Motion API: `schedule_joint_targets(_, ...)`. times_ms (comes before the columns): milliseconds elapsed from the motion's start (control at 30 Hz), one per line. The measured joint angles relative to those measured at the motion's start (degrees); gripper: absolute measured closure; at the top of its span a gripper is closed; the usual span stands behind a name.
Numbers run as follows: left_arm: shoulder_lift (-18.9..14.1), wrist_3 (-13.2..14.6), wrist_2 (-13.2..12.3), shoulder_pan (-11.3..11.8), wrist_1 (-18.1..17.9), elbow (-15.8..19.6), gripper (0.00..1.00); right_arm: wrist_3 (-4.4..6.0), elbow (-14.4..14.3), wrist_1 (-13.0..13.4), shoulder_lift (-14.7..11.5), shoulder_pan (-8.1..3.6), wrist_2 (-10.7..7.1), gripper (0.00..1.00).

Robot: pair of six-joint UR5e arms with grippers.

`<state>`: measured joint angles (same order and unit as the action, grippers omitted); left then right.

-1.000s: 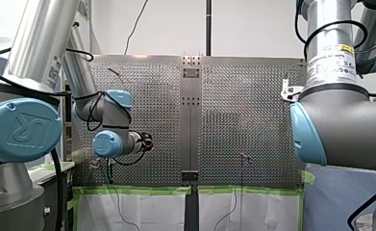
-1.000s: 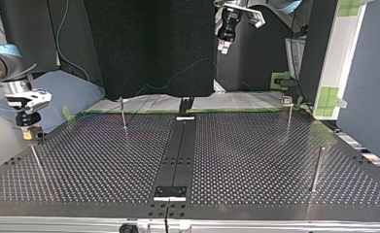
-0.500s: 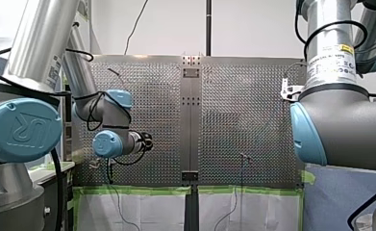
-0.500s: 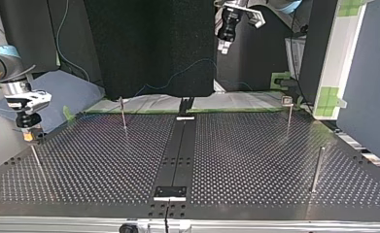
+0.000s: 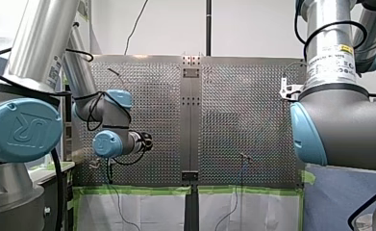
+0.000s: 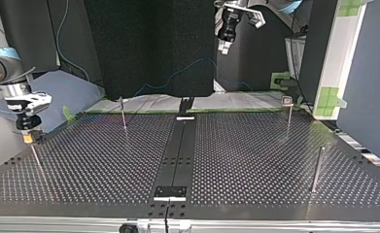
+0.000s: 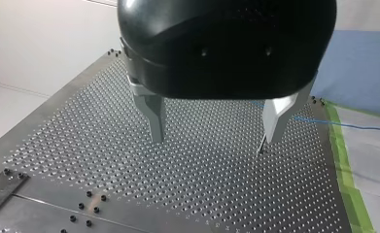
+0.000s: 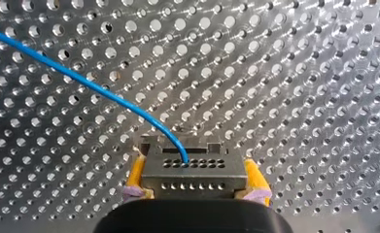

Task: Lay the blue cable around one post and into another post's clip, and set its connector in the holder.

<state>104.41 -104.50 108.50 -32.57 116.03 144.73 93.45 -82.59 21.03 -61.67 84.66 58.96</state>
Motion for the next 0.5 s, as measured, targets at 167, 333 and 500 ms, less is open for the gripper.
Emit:
schedule_joint_targets(167, 0.0, 0.0, -0.1, 0.2, 0.0, 0.0, 0.00, -0.65, 0.4, -0.4, 1.0, 0.18, -0.27, 1.00)
schedule_joint_targets(333, 0.0, 0.0, -0.2, 0.2, 0.0, 0.0, 0.00, -1.31, 0.6, -0.5, 1.4, 0.27, -0.34, 1.00)
schedule_joint_targets(500, 0.0, 0.0, -0.2, 0.2, 0.0, 0.0, 0.00, -1.57, 0.6, 0.0, 1.6, 0.26, -0.86, 1.00)
